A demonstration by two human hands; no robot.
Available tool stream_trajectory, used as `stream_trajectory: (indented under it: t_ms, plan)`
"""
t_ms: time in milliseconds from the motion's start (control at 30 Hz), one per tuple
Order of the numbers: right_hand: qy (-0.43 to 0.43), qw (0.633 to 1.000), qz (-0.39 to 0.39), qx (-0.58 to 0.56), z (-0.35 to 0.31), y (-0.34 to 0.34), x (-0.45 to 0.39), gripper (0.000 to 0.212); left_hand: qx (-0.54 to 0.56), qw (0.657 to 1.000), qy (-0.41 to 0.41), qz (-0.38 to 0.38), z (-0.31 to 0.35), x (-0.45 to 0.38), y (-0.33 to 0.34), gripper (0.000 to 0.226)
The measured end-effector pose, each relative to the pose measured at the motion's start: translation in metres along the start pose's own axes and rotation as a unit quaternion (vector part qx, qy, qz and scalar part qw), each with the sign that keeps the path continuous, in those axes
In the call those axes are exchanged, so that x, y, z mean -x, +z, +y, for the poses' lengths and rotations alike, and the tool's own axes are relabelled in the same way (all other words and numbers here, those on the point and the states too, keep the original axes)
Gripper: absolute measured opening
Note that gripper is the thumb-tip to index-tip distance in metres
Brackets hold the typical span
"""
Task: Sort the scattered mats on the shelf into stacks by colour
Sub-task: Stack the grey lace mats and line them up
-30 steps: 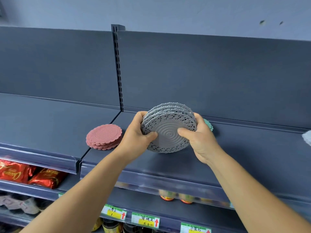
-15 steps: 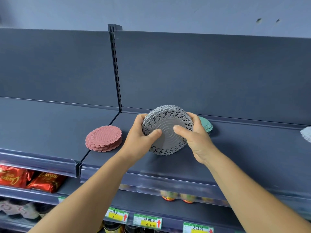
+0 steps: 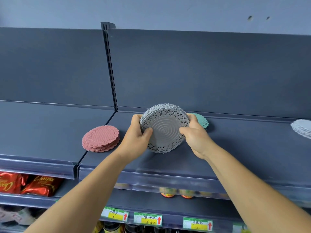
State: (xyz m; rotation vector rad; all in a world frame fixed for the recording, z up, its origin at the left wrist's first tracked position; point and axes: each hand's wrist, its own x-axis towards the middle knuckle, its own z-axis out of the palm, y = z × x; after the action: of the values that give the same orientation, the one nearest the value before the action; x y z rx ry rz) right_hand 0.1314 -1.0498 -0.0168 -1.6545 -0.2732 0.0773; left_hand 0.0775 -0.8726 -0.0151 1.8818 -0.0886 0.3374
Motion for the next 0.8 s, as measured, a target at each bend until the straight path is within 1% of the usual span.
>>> stream_trajectory:
  t_ms: [200,333,467,533,633,700,800]
  plan:
    - [-0.038,0.997,0.071,-0.006,-0.006,-0.021,0.018,0.038,-0.013,1.000,0.005,-0.002,0.010,-0.005,0.015,0.014]
    - [-0.032,0.993,0.111,0.001,-0.010,-0.057,0.033,0.035,-0.028,0.999,0.018,-0.007,0.025,-0.012,0.045,0.014]
    - [0.002,0.980,0.199,-0.001,-0.012,-0.100,0.048,0.033,-0.033,0.999,-0.005,-0.031,0.045,-0.018,0.086,0.022]
    - [0.024,0.973,0.230,0.011,-0.011,-0.122,0.053,0.030,-0.048,0.998,-0.019,-0.037,0.053,-0.022,0.109,0.024]
    - [0.058,0.965,0.252,0.048,-0.004,-0.154,0.058,0.028,-0.069,0.995,-0.036,-0.057,0.060,-0.027,0.144,0.018]
    - [0.083,0.960,0.257,0.075,0.001,-0.172,0.059,0.029,-0.085,0.991,-0.063,-0.076,0.060,-0.031,0.164,0.022]
    - [0.122,0.956,0.244,0.103,0.009,-0.195,0.060,0.018,-0.127,0.982,-0.104,-0.094,0.059,-0.035,0.187,0.025]
